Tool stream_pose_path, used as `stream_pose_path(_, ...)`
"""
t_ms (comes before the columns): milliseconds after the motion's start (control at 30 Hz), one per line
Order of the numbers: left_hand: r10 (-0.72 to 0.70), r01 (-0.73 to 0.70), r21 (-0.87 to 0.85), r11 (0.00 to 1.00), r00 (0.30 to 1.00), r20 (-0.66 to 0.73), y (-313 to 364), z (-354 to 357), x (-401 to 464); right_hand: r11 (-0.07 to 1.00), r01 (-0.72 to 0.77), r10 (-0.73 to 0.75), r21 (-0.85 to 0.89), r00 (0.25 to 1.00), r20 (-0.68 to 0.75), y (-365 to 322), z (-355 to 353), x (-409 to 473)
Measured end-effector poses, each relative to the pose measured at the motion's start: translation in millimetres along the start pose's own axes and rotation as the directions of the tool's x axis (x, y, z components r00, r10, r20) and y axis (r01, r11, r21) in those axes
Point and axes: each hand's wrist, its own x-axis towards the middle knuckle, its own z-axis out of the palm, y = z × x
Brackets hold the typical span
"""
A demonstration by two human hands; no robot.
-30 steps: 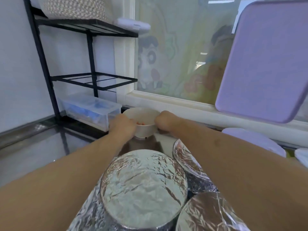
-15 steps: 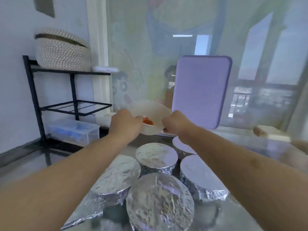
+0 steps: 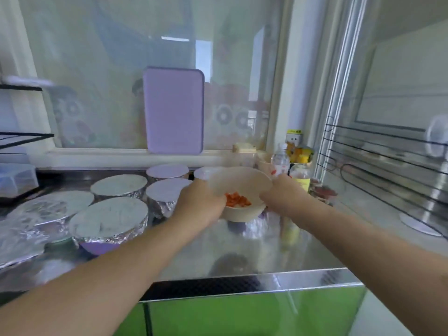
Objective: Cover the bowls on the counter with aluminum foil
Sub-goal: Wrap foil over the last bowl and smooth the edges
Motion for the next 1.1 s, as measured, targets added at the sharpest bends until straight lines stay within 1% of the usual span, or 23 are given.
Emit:
stream_pose_path(67, 0.002, -0.004, 0.044, 0.999, 0.999, 0.049, -5, 26, -18, 0.997, -0.08, 0.08, 0.014, 0.996, 0.03, 24, 1, -16)
stream_pose_path(167, -0.048, 0.04, 0.084, 0.996, 0.995, 0.092, -15, 45, -30, 0.984, -0.175, 0.173, 0.019, 0.982, 0.079, 59, 13, -29)
stream_pose_path(233, -0.089, 0.077, 0.113, 0.991, 0.99, 0.11, -25, 46, -32, 0.984, -0.179, 0.178, 0.002, 0.979, 0.102, 61, 21, -26)
stream_pose_path(333, -0.133, 0.129, 0.039, 0.991, 0.977, 0.165, -35, 37, -27, 0.982, -0.157, 0.169, -0.109, 0.979, 0.11, 61, 23, -19)
stream_pose_path(400, -0.162, 0.166, -0.009, 0.986, 0.971, 0.177, -36, 22, -23, 0.972, -0.105, 0.13, -0.212, 0.986, 0.106, 53, 22, -13)
stream_pose_path(433, -0.153, 0.158, -0.019, 0.987, 0.975, 0.161, -39, 12, -19, 0.957, -0.074, 0.101, -0.28, 0.991, 0.083, 45, 20, -9)
stream_pose_path(500, -0.094, 0.09, 0.048, 0.995, 0.991, 0.092, -49, -13, -8, 0.925, -0.014, 0.021, -0.38, 1.0, 0.012, 24, 22, -1)
stream_pose_path(567, -0.061, 0.06, 0.125, 0.99, 0.998, 0.005, -63, -42, 5, 0.902, 0.077, -0.084, -0.424, 0.996, 0.001, -4, 33, 9)
stream_pose_path(633, -0.066, 0.078, 0.148, 0.986, 0.994, -0.083, -79, -70, 21, 0.867, 0.19, -0.185, -0.46, 0.981, 0.057, -34, 56, 23)
stream_pose_path(700, -0.075, 0.102, 0.169, 0.98, 0.984, -0.162, -97, -97, 41, 0.848, 0.314, -0.269, -0.428, 0.949, 0.164, -64, 89, 40)
stream_pose_path(767, -0.099, 0.139, 0.198, 0.97, 0.975, -0.197, -123, -120, 66, 0.818, 0.434, -0.344, -0.378, 0.895, 0.284, -94, 129, 60)
stream_pose_path(833, -0.144, 0.198, 0.264, 0.944, 0.967, -0.213, -151, -140, 93, 0.786, 0.522, -0.401, -0.331, 0.839, 0.368, -122, 170, 80)
stream_pose_path(900, -0.174, 0.242, 0.338, 0.91, 0.96, -0.221, -176, -157, 118, 0.745, 0.578, -0.43, -0.333, 0.798, 0.423, -147, 205, 100)
stream_pose_path(967, -0.222, 0.29, 0.364, 0.885, 0.951, -0.216, -197, -172, 141, 0.693, 0.608, -0.426, -0.388, 0.779, 0.46, -166, 233, 120)
stream_pose_path(1100, -0.331, 0.365, 0.379, 0.85, 0.931, -0.155, -240, -187, 187, 0.625, 0.597, -0.361, -0.503, 0.792, 0.492, -186, 267, 152)
